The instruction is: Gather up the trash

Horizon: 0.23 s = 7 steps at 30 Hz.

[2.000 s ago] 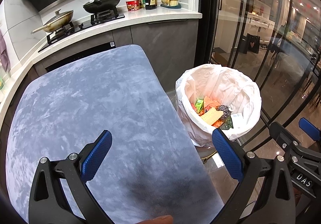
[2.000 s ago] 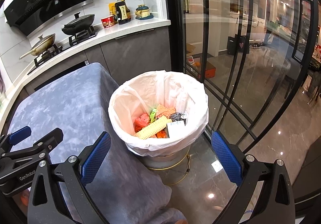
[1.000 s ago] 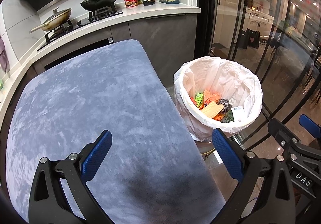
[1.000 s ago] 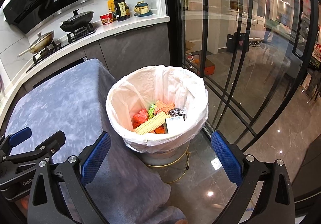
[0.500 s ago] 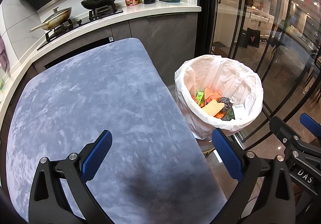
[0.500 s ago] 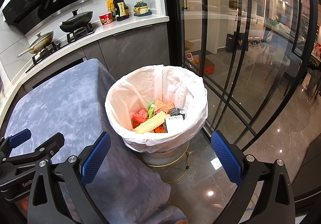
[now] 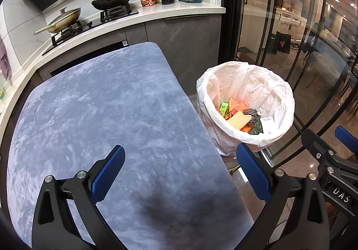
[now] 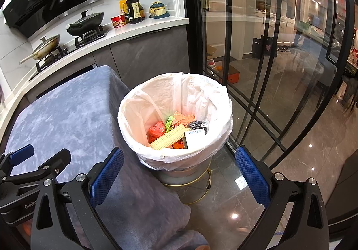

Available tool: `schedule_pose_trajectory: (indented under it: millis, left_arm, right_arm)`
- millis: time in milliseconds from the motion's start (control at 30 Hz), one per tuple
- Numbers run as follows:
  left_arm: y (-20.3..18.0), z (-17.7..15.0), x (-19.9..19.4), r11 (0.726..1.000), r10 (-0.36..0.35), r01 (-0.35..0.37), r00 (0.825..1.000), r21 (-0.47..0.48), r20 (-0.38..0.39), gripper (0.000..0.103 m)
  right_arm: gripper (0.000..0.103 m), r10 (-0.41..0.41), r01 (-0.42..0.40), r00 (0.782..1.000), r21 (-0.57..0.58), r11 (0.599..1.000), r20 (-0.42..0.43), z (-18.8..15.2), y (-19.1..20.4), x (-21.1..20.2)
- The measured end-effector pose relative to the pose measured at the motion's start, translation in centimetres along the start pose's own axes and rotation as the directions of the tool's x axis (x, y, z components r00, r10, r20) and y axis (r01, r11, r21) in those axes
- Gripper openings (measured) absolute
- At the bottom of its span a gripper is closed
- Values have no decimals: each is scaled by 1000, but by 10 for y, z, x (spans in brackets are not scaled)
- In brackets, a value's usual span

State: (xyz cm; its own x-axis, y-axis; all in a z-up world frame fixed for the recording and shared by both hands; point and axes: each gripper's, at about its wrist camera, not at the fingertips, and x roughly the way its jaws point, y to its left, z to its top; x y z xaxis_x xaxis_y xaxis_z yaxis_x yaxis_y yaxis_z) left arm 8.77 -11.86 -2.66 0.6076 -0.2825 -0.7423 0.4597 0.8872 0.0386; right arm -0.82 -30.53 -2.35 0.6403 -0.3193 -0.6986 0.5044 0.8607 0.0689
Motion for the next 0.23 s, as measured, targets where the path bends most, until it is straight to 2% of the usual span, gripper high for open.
schedule_pose_trajectory:
  millis: [233]
  left_arm:
    - [3,-2,0,1000,-5,5,1000,0,5,95]
  right_arm:
    - [97,-2,2,1000,1,1000,-7,-2,1,2]
